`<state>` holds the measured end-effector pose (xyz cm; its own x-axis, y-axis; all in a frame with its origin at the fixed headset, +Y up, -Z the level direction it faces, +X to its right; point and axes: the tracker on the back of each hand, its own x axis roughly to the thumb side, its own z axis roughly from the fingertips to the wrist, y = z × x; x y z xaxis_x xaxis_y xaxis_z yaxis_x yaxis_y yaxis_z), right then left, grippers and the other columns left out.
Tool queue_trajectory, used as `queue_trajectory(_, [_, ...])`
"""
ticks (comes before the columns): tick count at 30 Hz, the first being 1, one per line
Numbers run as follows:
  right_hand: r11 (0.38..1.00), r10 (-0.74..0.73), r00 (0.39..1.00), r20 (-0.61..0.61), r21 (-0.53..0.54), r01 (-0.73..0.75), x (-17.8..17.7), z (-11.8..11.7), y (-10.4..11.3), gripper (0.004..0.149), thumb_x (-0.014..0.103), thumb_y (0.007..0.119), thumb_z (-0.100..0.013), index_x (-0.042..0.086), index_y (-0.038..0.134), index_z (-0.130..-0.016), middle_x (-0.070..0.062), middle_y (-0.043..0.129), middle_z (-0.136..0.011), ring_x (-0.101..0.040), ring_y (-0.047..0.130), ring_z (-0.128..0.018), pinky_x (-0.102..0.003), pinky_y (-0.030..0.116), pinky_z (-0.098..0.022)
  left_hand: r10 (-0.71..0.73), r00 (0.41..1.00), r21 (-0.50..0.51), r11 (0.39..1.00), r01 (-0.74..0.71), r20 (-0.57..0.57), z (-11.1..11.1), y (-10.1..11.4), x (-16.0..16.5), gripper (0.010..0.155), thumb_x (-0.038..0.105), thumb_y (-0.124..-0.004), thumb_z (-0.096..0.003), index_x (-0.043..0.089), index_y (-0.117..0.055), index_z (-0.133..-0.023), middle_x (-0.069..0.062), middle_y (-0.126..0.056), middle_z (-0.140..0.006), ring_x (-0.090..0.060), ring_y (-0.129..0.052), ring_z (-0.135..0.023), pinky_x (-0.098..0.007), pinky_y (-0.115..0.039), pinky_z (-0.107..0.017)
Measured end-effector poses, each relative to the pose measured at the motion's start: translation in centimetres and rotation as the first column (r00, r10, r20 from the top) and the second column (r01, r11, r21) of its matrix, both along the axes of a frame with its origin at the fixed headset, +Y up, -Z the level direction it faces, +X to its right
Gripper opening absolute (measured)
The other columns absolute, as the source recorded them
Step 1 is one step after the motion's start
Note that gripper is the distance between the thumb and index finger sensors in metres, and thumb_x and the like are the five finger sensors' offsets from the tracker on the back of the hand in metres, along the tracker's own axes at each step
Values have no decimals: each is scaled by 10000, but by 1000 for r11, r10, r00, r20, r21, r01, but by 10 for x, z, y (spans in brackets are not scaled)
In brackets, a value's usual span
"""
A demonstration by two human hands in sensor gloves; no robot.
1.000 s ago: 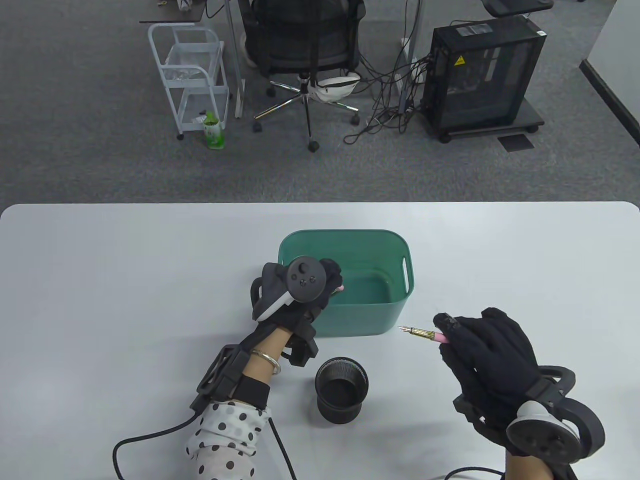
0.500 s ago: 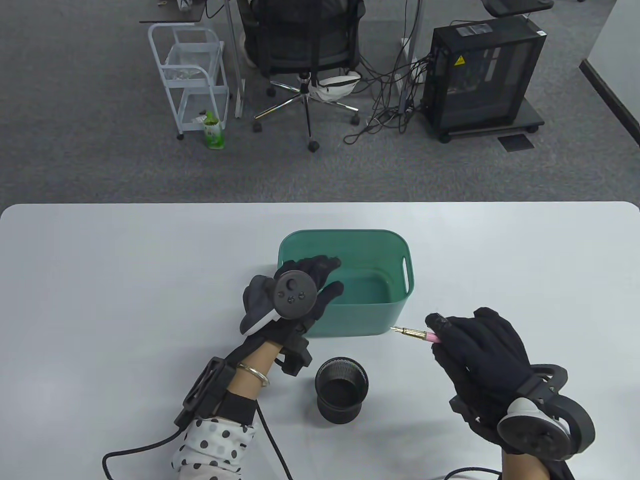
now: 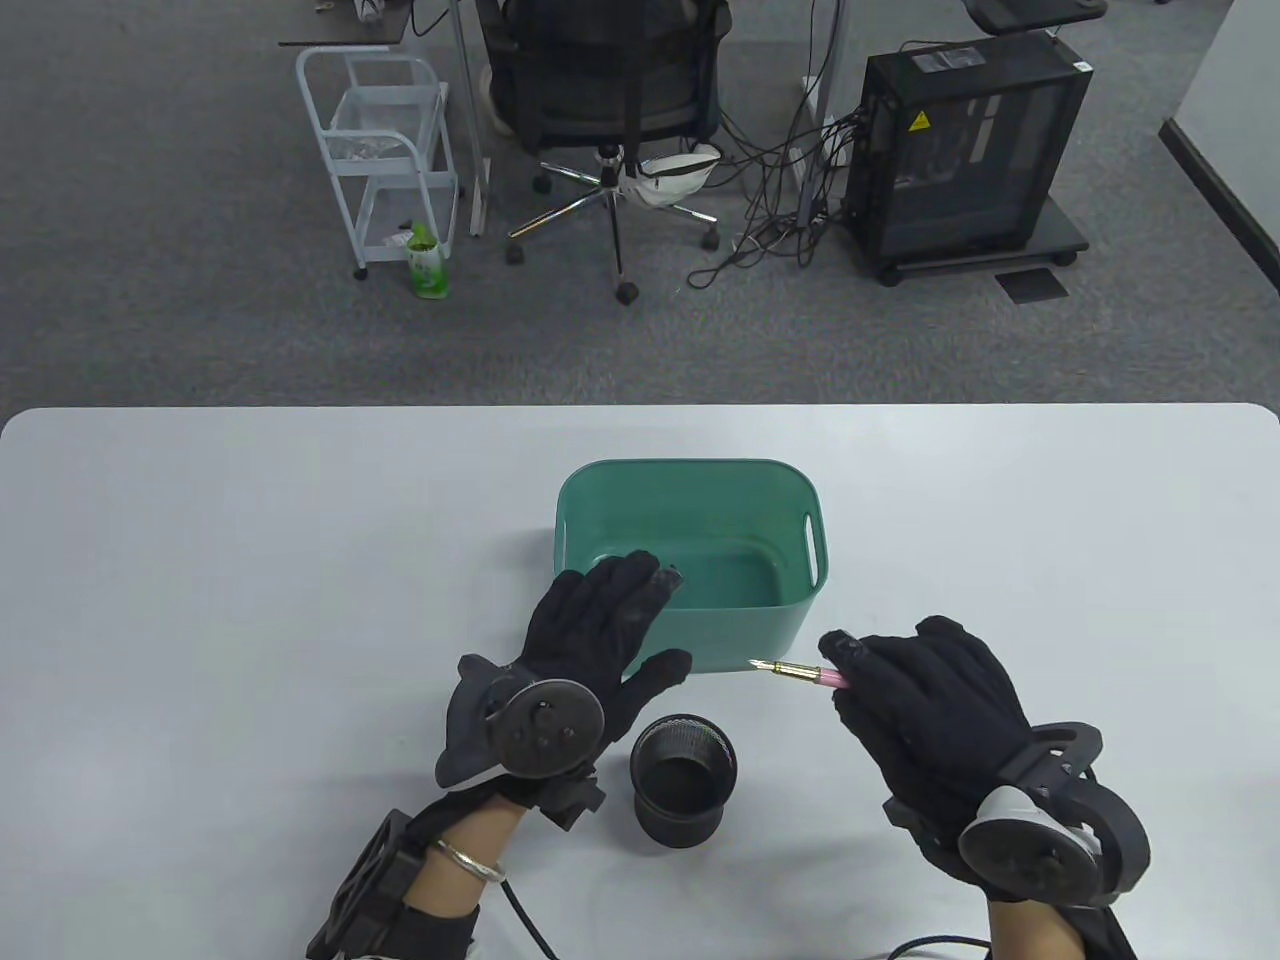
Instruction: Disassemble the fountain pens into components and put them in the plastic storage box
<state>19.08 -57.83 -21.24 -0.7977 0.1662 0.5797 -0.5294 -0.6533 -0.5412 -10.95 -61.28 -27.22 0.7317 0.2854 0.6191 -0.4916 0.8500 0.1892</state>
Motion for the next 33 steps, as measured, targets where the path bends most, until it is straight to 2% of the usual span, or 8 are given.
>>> queue_trajectory(7, [999, 38, 999, -12, -23, -38, -8, -4, -6, 457, 464, 664, -585, 286, 807, -981, 45, 857, -866, -140, 869, -758, -484, 609, -766, -5, 1000, 78, 997, 5, -1, 25, -3, -8, 706, 556, -668, -659, 147, -565, -1225, -155, -609, -1284, -386, -588, -1166, -581, -399, -880])
queue_trajectory(26, [988, 129, 990, -51, -80, -133, -31, -11, -22, 458, 464, 664, -584, 286, 807, -981, 45, 857, -874, -143, 870, -767, -484, 609, -765, -17, 998, 202, 979, 3, 64, 43, 2, 1, 696, 557, -671, -655, 157, -580, -1217, -144, -631, -1275, -377, -606, -1161, -588, -406, -881])
queue_trajectory(33, [982, 157, 985, -73, -91, -163, -40, -12, -27, 458, 466, 666, -583, 289, 806, -981, 44, 857, -877, -144, 870, -771, -484, 608, -766, -55, 996, 261, 965, 35, 68, 47, -3, 9, 578, 534, -693, -653, 184, -705, -1112, -99, -753, -1191, -344, -712, -1091, -584, -462, -865])
